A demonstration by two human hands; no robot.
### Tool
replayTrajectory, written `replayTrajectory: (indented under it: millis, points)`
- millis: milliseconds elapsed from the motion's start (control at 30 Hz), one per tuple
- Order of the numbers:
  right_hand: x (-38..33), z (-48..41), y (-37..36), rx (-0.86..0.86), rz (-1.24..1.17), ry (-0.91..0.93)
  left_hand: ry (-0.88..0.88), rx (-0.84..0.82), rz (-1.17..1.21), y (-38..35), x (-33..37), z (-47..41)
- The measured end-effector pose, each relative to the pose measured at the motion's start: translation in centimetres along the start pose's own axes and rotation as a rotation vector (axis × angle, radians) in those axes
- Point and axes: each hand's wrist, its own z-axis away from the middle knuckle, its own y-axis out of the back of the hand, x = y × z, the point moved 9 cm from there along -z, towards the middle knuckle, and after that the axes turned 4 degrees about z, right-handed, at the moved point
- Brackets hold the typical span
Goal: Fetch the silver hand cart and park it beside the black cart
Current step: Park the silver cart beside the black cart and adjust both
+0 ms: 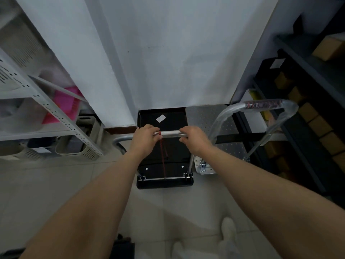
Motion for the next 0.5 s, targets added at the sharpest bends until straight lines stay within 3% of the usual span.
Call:
replayTrajectory:
  millis: [500]
  points:
    - [0.0,-2.3,-2.1,0.001,0.113,-0.020,0.189,-0.018,0.063,-0.4,-1.6,-1.6]
